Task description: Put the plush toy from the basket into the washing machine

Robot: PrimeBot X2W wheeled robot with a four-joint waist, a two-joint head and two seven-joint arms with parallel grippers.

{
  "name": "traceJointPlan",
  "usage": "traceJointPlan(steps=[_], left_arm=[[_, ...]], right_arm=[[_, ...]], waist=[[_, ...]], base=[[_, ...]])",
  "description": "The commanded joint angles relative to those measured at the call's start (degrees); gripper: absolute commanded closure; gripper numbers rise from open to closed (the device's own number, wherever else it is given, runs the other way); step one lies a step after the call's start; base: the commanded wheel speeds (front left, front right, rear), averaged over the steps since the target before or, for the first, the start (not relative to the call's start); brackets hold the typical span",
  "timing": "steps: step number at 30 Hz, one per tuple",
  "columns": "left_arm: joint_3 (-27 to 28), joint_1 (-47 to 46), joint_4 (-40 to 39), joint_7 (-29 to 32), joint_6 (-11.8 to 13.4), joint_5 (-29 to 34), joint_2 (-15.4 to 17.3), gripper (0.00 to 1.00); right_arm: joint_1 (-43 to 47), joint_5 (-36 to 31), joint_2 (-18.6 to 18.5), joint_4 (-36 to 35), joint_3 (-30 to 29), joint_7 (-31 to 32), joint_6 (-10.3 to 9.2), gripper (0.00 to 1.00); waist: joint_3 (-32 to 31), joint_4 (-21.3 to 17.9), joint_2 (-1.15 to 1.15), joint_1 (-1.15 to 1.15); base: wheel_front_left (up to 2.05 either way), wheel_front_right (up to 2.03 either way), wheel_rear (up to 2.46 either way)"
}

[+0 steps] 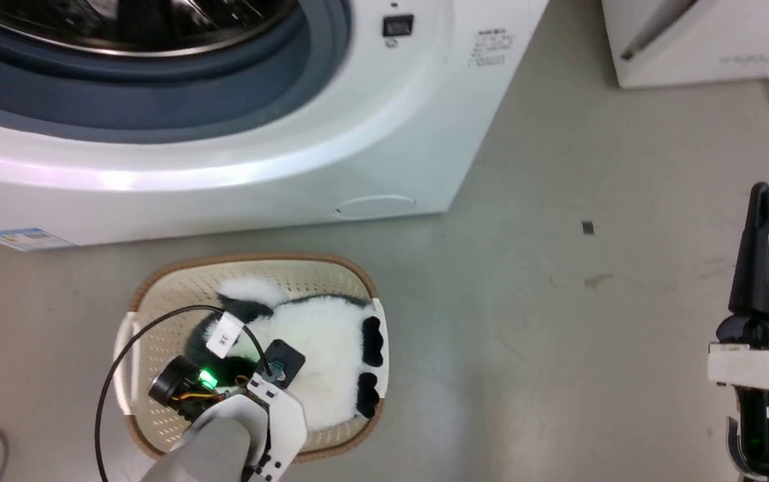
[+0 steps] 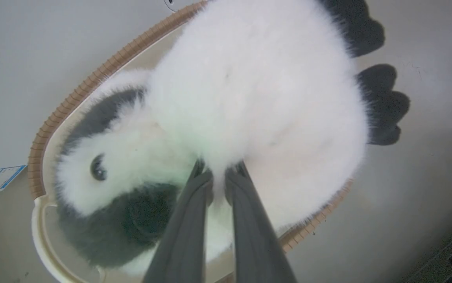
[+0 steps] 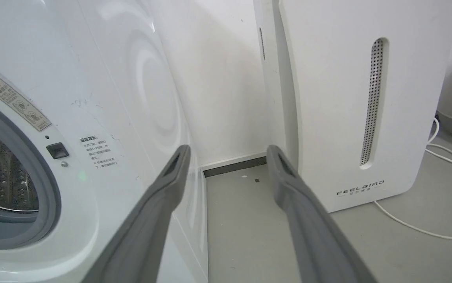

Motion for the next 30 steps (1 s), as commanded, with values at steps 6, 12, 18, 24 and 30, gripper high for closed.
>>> traceJointPlan(steps=[6,12,18,24,30], left_arm=[[0.2,2.4,-1.9,-1.1,0.9,-0.9,-0.9,1.0],[0.8,4.8,-6.8,-1.3,2.0,-2.0,-1.0,1.0],[1.5,8.1,-14.3,-1.3,3.6,-2.3,-0.1,1.0],[3.1,10.8,-22.8,-1.3,5.4,-2.5,1.3,1.0],[5.2,12.5,-30.8,-1.3,7.2,-2.4,3.0,1.0]], right_arm=[[2.5,-0.9,0.0,0.6,-0.5,-0.3,-0.04,0.0],[4.5,-1.4,0.0,1.1,-1.2,-0.3,-0.04,0.0],[6.3,-1.5,0.0,1.4,-2.3,-0.3,-0.04,0.0],[7.9,-1.6,0.0,1.7,-2.9,-0.3,-0.04,0.0],[8.9,-1.6,0.0,1.9,-3.2,-0.3,-0.04,0.0]], waist=[[-4.8,3.1,0.0,0.01],[-8.1,5.0,0.0,0.01],[-11.3,6.8,0.0,0.01],[-14.0,8.1,0.0,0.01],[-15.5,9.0,0.0,0.01]], base=[[0.0,0.0,0.0],[0.0,0.0,0.0],[0.0,0.0,0.0],[0.0,0.0,0.0],[0.0,0.0,0.0]])
